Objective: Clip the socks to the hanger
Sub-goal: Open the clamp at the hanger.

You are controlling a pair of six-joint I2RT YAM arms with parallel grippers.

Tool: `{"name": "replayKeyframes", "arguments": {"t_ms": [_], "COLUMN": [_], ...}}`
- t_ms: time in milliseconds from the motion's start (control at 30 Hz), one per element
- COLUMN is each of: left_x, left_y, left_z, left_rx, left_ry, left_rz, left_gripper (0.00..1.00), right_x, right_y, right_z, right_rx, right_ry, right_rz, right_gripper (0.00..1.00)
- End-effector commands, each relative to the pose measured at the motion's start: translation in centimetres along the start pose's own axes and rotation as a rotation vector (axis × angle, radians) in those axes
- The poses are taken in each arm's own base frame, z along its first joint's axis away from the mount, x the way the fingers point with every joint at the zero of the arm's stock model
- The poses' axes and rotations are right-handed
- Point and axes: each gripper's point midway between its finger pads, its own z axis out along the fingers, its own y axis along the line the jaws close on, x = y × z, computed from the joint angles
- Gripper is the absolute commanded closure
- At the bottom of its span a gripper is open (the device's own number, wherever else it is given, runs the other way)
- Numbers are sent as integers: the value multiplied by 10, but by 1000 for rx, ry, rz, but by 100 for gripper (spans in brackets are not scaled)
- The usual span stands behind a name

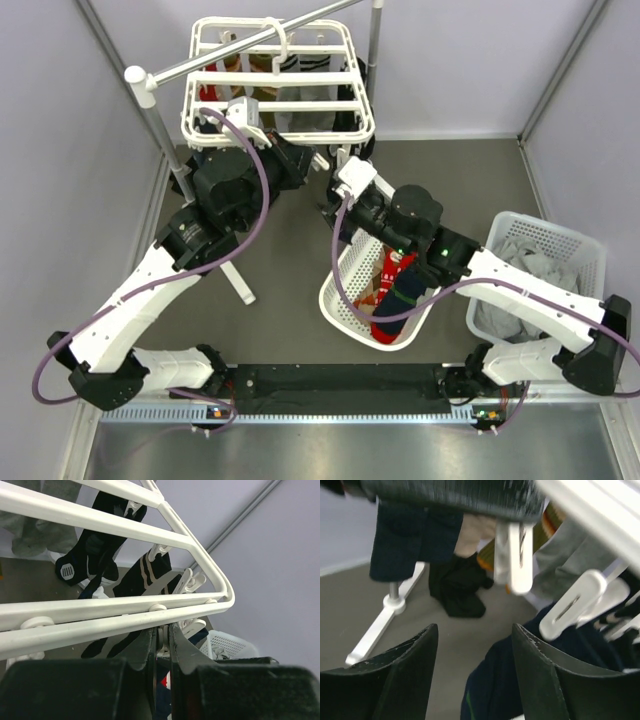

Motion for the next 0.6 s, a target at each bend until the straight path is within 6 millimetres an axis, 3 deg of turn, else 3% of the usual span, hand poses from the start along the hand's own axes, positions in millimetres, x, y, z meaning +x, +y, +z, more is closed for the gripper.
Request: {"name": "replayKeyframes", "arguments": {"t_ms": [0,133,267,300,400,567], "left_x": [-17,-20,-21,-21,-23,-26], "left_y": [-4,-3,-3,-3,-3,-2], "left_z": [-5,-5,-6,-6,-9,-12], "left_rx": [27,29,35,36,36,24], "left_ry": [-69,-88,-104,-106,-111,-107], "left_rz": [20,27,19,17,17,21], "left_gripper": [93,93,93,93,93,93], "right_x": [-23,2,49,68,109,182], "right_y": [-7,-16,-22,-26,-28,-18], "right_z": [-38,-76,-117,-135,-163,-178], "right_rx": [23,101,248,325,441,520], "right_ry": [55,212,410,495,622,746], "right_rz": [155,252,400,443,534,732], "right_gripper": [36,31,31,30,30,32]}}
